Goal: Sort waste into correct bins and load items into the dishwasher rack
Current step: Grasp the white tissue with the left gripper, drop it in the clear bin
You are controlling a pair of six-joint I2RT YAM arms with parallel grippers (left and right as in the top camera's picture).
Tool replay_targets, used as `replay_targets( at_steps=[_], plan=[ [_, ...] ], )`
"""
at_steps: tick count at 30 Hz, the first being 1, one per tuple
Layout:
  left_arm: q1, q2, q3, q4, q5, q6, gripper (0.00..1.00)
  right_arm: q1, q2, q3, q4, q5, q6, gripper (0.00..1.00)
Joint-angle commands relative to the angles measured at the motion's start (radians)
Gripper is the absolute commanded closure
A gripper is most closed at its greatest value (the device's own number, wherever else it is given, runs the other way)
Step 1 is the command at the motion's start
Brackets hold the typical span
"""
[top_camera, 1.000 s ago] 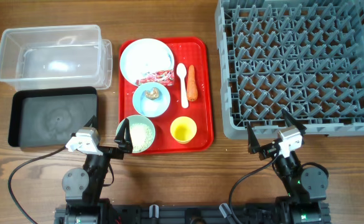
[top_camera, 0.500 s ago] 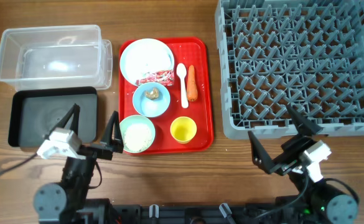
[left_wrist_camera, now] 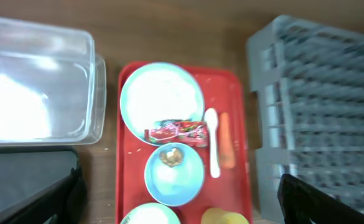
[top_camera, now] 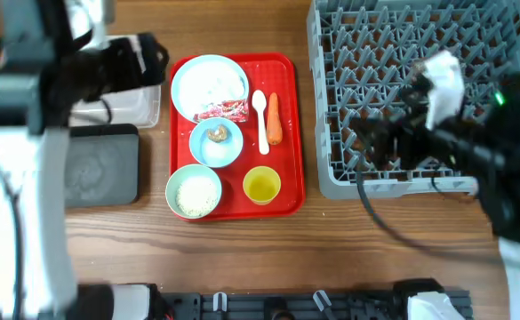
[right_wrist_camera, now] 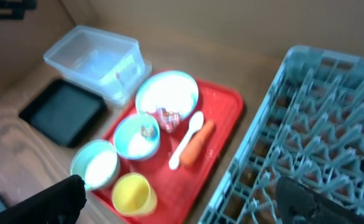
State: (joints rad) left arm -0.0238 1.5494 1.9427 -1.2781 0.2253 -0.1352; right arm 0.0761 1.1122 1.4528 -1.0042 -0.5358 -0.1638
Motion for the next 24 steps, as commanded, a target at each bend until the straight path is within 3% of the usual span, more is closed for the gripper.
replay_targets(
  at_steps=[1, 5, 10, 16, 24],
  plan=[
    [-0.020, 0.240, 0.015, 0.060, -0.034, 0.023, 0.00, 0.002, 0.148, 0.024, -0.027, 0.018, -0.068, 0.00],
    [-0.038, 0.474, 0.015, 0.175, 0.110, 0.023, 0.00, 0.002, 0.337, 0.024, -0.110, -0.035, -0.020, 0.00],
    [-0.146, 0.667, 0.015, 0.269, -0.079, -0.195, 0.03, 0.002, 0.494, 0.023, -0.171, -0.034, -0.018, 0.04],
    [-0.214, 0.744, 0.013, 0.270, -0.236, -0.407, 0.00, 0.002, 0.502, 0.023, -0.193, -0.019, -0.020, 0.04],
    [-0.237, 0.825, 0.013, 0.299, -0.238, -0.426, 0.01, 0.002, 0.502, 0.022, -0.195, -0.019, -0.018, 0.04]
  ],
)
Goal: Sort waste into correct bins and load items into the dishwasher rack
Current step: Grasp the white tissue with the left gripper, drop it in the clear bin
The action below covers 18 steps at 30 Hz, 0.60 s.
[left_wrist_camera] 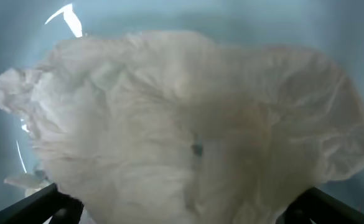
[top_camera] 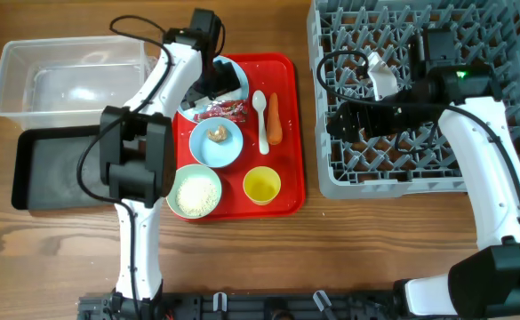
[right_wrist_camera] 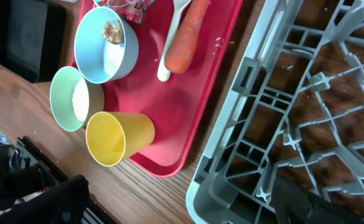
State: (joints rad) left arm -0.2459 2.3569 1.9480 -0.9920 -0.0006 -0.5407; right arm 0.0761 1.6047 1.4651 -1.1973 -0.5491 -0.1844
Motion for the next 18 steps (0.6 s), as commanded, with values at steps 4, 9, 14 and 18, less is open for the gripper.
replay_targets(
  at_steps=[4, 9, 14, 18],
  plan=[
    [-0.015, 0.019, 0.008, 0.018, -0.081, -0.021, 0.76, 0.002, 0.009, 0.010, -0.023, -0.005, 0.003, 0.04],
    [-0.014, -0.040, 0.046, -0.008, -0.087, -0.014, 0.96, 0.002, 0.009, 0.010, -0.027, -0.005, 0.004, 0.05],
    [-0.011, -0.200, 0.096, -0.058, -0.087, 0.001, 0.96, 0.002, 0.009, 0.010, -0.026, -0.005, 0.003, 0.05],
    [0.065, -0.326, 0.096, -0.088, -0.107, 0.070, 0.96, 0.002, 0.009, 0.010, -0.027, 0.010, 0.004, 0.05]
  ],
)
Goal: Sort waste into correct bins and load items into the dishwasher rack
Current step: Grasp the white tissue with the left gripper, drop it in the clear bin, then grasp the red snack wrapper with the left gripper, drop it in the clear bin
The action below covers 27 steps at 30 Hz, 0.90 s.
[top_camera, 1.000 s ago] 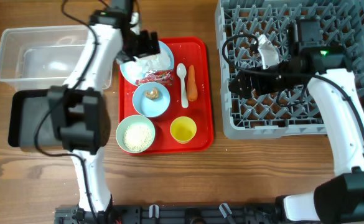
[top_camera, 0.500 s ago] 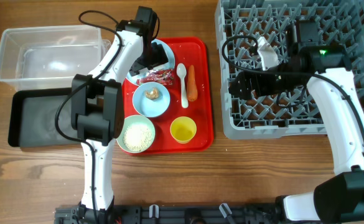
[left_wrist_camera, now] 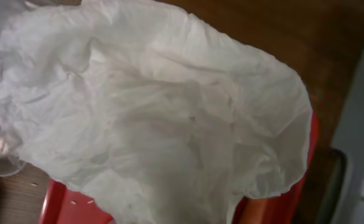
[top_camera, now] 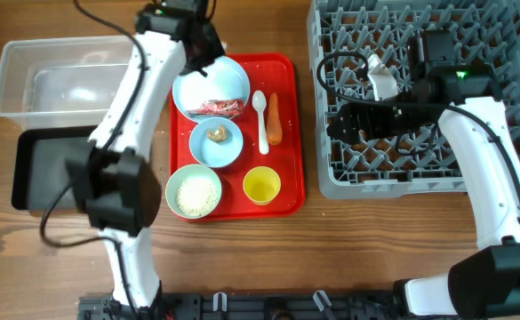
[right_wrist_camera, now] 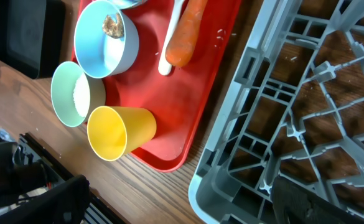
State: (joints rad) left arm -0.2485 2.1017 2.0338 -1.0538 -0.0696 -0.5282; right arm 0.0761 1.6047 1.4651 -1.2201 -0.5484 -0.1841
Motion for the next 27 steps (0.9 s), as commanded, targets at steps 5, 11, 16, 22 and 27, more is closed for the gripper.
replay_targets(
  at_steps=[5, 11, 16, 22, 27],
  plan=[
    [0.311, -0.073, 0.009, -0.091, -0.071, 0.057, 0.96, 0.002, 0.009, 0.010, -0.003, 0.009, 0.004, 0.05],
    [0.463, -0.033, -0.091, -0.108, -0.069, 0.050, 0.07, 0.002, 0.009, 0.010, 0.000, 0.008, 0.005, 0.05],
    [0.462, -0.034, -0.090, -0.110, -0.051, 0.054, 0.00, 0.002, 0.009, 0.010, 0.001, 0.009, 0.010, 0.04],
    [0.475, -0.040, -0.089, -0.006, -0.063, 0.206, 0.96, 0.002, 0.009, 0.010, 0.002, 0.009, 0.010, 0.04],
    [0.481, -0.034, -0.089, 0.074, -0.005, 0.257, 0.70, 0.002, 0.009, 0.010, -0.011, 0.009, 0.011, 0.05]
  ],
)
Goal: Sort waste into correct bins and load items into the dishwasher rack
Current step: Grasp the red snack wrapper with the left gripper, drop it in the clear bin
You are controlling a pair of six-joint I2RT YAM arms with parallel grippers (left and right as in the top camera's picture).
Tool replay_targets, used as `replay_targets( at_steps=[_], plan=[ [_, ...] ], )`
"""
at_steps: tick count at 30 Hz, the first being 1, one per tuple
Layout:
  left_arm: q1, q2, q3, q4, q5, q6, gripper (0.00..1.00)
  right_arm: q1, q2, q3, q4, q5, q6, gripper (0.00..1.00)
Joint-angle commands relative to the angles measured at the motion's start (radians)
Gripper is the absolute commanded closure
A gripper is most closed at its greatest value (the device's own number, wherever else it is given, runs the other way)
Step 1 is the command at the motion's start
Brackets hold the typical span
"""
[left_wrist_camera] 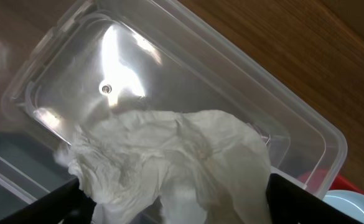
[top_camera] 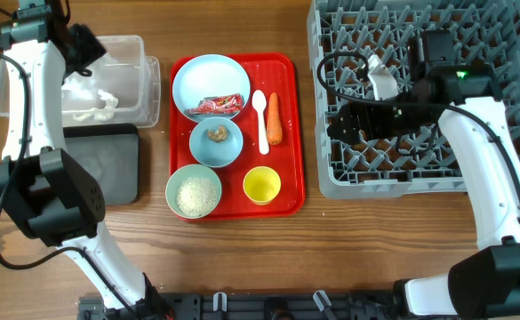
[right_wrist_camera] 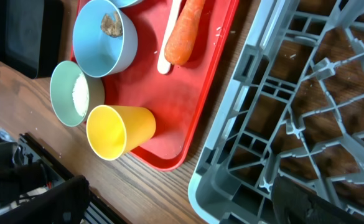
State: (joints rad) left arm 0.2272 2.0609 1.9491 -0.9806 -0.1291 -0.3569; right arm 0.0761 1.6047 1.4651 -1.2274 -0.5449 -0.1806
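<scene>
My left gripper (top_camera: 84,44) hangs open over the clear plastic bin (top_camera: 140,80) at the back left. Below it a crumpled white napkin (left_wrist_camera: 169,155) lies in the bin, also seen from above as the napkin (top_camera: 91,102). On the red tray (top_camera: 291,133) are a pale blue plate (top_camera: 208,78) with a red wrapper (top_camera: 220,104), a white spoon (top_camera: 260,116), a carrot (top_camera: 275,118), a blue bowl (top_camera: 216,144), a green bowl of rice (top_camera: 194,192) and a yellow cup (top_camera: 261,185). My right gripper (top_camera: 341,124) is open and empty over the left part of the grey dishwasher rack (top_camera: 420,53).
A black tray (top_camera: 104,169) lies in front of the clear bin, left of the red tray. The rack's near left corner (right_wrist_camera: 231,180) sits close to the red tray's edge. Bare wooden table (top_camera: 242,258) runs along the front.
My left gripper was above the plate's far edge with the napkin in it. Now it is over the clear bin, open, and the napkin lies in the bin. The right arm has not moved.
First both arms were high and blurred, and the napkin lay on the plate. Then my left gripper was down on the napkin and the right hung over the rack's left side. Then the napkin was off the plate; now it is in the bin.
</scene>
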Motion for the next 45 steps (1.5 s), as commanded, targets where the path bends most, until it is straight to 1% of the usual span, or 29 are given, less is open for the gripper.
replay_targets(
  at_steps=[1, 2, 3, 7, 9, 10, 11, 12, 13, 14, 15, 16, 17, 18, 19, 20, 21, 23, 24, 25, 26, 28, 30, 32, 33, 36, 37, 41, 45],
  plan=[
    [0.007, 0.008, -0.005, -0.010, 0.069, 0.107, 0.96, 0.002, 0.009, 0.010, -0.003, 0.005, 0.007, 0.04],
    [0.007, 0.008, -0.005, -0.010, 0.087, 0.108, 0.54, 0.002, 0.009, 0.010, -0.003, 0.005, 0.007, 0.05],
    [0.007, 0.008, -0.005, -0.010, 0.124, 0.114, 0.00, 0.002, 0.009, 0.010, -0.003, 0.005, 0.007, 0.04],
    [0.007, 0.008, -0.005, -0.039, 0.435, 0.407, 0.00, 0.002, 0.009, 0.010, -0.003, 0.005, 0.007, 0.04],
    [0.007, 0.008, -0.005, -0.048, 0.462, 0.457, 0.00, 0.002, 0.009, 0.010, -0.003, 0.005, 0.007, 0.05],
    [0.007, 0.008, -0.005, -0.050, 0.262, 0.333, 0.00, 0.002, 0.009, 0.010, -0.003, 0.005, 0.007, 0.04],
    [0.007, 0.008, -0.005, -0.079, 0.028, 0.113, 0.00, 0.002, 0.009, 0.010, -0.003, 0.005, 0.007, 0.04],
    [0.007, 0.008, -0.005, -0.110, -0.108, -0.012, 0.00, 0.002, 0.009, 0.010, -0.003, 0.005, 0.007, 0.04],
    [0.007, 0.008, -0.005, -0.129, -0.150, -0.055, 0.00, 0.002, 0.009, 0.010, -0.003, 0.005, 0.007, 0.04],
    [0.007, 0.008, -0.005, -0.125, -0.109, -0.047, 0.00, 0.002, 0.009, 0.010, -0.003, 0.005, 0.007, 0.04],
    [0.007, 0.008, -0.005, -0.106, 0.054, 0.067, 0.00, 0.002, 0.009, 0.010, 0.000, 0.005, 0.008, 0.04],
    [0.007, 0.008, -0.005, -0.101, 0.405, 0.338, 0.00, 0.002, 0.009, 0.010, 0.003, 0.005, 0.007, 0.04],
    [0.007, 0.008, -0.005, -0.111, 0.536, 0.440, 0.00, 0.002, 0.009, 0.010, 0.004, 0.005, 0.007, 0.04],
    [0.007, 0.008, -0.005, -0.112, 0.577, 0.483, 0.11, 0.002, 0.009, 0.010, 0.003, 0.005, 0.007, 0.04],
    [0.007, 0.008, -0.005, -0.109, 0.554, 0.476, 0.39, 0.002, 0.009, 0.010, 0.002, 0.005, 0.007, 0.04],
    [0.007, 0.008, -0.005, -0.104, 0.489, 0.428, 0.75, 0.002, 0.009, 0.010, 0.002, 0.005, 0.007, 0.04],
    [0.007, 0.008, -0.005, -0.096, 0.340, 0.294, 0.96, 0.002, 0.009, 0.010, 0.003, 0.005, 0.007, 0.04],
    [0.007, 0.008, -0.005, -0.095, 0.101, 0.117, 0.96, 0.002, 0.009, 0.010, 0.003, 0.005, 0.007, 0.04],
    [0.007, 0.008, -0.005, -0.093, 0.071, 0.098, 0.78, 0.002, 0.009, 0.010, 0.003, 0.005, 0.007, 0.04],
    [0.007, 0.008, -0.005, -0.091, 0.072, 0.097, 0.00, 0.002, 0.009, 0.010, 0.003, 0.005, 0.007, 0.04],
    [0.007, 0.008, -0.005, -0.086, 0.072, 0.098, 0.00, 0.002, 0.009, 0.010, 0.003, 0.005, 0.007, 0.04],
    [0.007, 0.008, -0.005, -0.111, 0.010, 0.051, 0.96, 0.002, 0.009, 0.010, 0.003, 0.005, 0.007, 0.04],
    [0.006, 0.008, -0.005, -0.139, -0.130, -0.095, 0.96, 0.002, 0.009, 0.010, 0.002, 0.005, 0.008, 0.04],
    [0.006, 0.014, -0.005, -0.135, -0.139, -0.097, 0.38, 0.002, 0.009, 0.010, -0.002, 0.005, 0.008, 0.04],
    [0.005, 0.014, -0.005, -0.135, -0.110, -0.096, 0.25, 0.002, 0.009, 0.010, -0.001, 0.005, 0.008, 0.04],
    [-0.030, -0.029, -0.004, -0.131, 0.243, 0.148, 0.20, 0.002, 0.009, 0.010, 0.004, 0.005, 0.008, 0.04],
    [-0.062, -0.056, -0.004, -0.140, 0.281, 0.193, 0.18, 0.002, 0.009, 0.010, 0.004, 0.006, 0.007, 0.04],
    [-0.309, -0.081, -0.011, -0.199, 0.288, 0.368, 0.00, 0.002, 0.009, 0.010, 0.007, 0.006, 0.008, 0.03],
    [-0.435, 0.000, -0.058, -0.146, 0.248, 0.380, 0.00, 0.002, 0.009, 0.010, 0.006, 0.006, 0.007, 0.02]
  ],
)
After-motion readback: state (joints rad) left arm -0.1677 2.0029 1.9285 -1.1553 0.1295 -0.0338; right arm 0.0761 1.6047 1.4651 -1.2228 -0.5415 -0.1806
